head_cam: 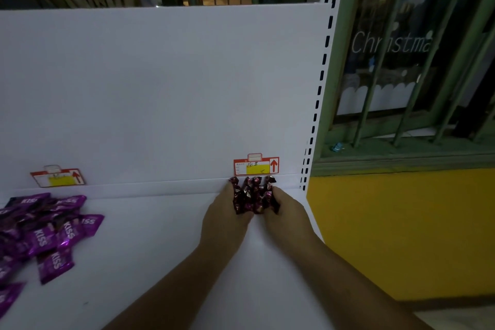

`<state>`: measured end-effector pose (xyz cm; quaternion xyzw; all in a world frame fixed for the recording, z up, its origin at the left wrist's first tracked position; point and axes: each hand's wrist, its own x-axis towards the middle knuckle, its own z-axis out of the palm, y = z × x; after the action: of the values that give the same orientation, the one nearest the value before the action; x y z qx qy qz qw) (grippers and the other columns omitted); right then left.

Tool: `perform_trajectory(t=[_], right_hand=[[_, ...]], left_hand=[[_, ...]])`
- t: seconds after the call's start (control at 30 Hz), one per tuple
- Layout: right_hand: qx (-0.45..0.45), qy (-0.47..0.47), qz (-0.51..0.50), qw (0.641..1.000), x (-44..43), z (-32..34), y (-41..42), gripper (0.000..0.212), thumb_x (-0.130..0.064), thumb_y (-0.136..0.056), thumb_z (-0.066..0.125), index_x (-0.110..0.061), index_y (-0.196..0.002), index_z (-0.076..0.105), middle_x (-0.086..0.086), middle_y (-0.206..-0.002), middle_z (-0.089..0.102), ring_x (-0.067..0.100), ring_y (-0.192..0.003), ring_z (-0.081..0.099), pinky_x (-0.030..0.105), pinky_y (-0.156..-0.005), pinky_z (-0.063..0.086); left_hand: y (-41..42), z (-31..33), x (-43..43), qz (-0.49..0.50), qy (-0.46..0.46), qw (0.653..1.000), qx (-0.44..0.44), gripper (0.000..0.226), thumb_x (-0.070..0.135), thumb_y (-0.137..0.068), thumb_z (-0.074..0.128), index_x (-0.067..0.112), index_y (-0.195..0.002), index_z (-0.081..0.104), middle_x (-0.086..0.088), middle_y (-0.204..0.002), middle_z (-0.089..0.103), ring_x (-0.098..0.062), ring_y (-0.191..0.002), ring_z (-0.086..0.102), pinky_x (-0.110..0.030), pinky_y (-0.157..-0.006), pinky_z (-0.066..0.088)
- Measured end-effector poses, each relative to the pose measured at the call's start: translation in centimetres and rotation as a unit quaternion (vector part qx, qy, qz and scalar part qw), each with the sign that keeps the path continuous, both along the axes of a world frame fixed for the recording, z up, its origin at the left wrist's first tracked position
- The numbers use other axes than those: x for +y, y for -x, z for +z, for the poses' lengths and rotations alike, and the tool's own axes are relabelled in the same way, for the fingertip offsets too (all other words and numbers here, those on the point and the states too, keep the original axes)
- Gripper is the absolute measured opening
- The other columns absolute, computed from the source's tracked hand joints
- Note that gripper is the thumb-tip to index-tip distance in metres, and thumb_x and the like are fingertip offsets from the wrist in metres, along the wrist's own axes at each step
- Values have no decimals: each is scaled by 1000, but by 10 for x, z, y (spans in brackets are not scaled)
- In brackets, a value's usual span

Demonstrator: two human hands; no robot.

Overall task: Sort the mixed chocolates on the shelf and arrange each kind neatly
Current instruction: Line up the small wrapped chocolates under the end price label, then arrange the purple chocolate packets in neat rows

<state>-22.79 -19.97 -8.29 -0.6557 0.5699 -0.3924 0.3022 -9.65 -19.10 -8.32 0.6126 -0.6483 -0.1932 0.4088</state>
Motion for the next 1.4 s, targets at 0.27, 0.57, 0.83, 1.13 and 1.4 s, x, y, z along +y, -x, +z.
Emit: perform_trajectory(t=[0.27, 0.57, 0.83, 1.13, 1.4], right_hand=[[30, 16, -5, 999, 1, 0, -3, 29, -9, -89, 55, -15, -117, 55, -1, -106, 65, 8, -91, 54, 9, -67, 36], [-68, 35, -6, 997, 10, 7, 0, 26, -14, -92, 51, -23, -114, 60, -8, -104, 64, 6, -98, 56, 6, -73, 36], [84, 323, 19, 943, 24, 1, -6, 29, -14, -79, 60, -12, -109, 63, 3, -116, 61, 15, -112, 48, 33, -99, 42], [351, 273, 298, 844, 44, 15, -24, 45, -43, -84, 47, -17, -119, 59, 9, -137, 50, 27, -124, 47, 43, -105, 34], [414, 225, 340, 814, 123, 35, -127, 70, -64, -85, 20, -28, -145, 27, 1, -158, 10, 17, -145, 5, 30, -113, -4]], left_hand=[[-3, -11, -8, 43, -61, 996, -51, 70, 36, -80, 65, 23, -140, 31, 7, -135, 51, -19, -128, 43, -45, -112, 24], [4, 5, 1, 35, -10, 999, 7, 47, 35, -73, 72, 34, -114, 49, 22, -104, 62, -2, -96, 59, -15, -71, 39], [-12, 13, 16, 173, -6, 981, 88, 28, 20, -90, 53, 14, -118, 57, -3, -120, 60, -15, -108, 54, -23, -88, 38], [-121, 59, 68, 81, -81, 944, -310, 48, 45, -94, 41, 23, -136, 43, -1, -153, 24, -16, -141, 17, -30, -114, 12], [-225, 95, 180, 88, -108, 958, -249, 47, 45, -95, 40, 23, -135, 45, 3, -142, 43, -13, -128, 41, -26, -105, 27]])
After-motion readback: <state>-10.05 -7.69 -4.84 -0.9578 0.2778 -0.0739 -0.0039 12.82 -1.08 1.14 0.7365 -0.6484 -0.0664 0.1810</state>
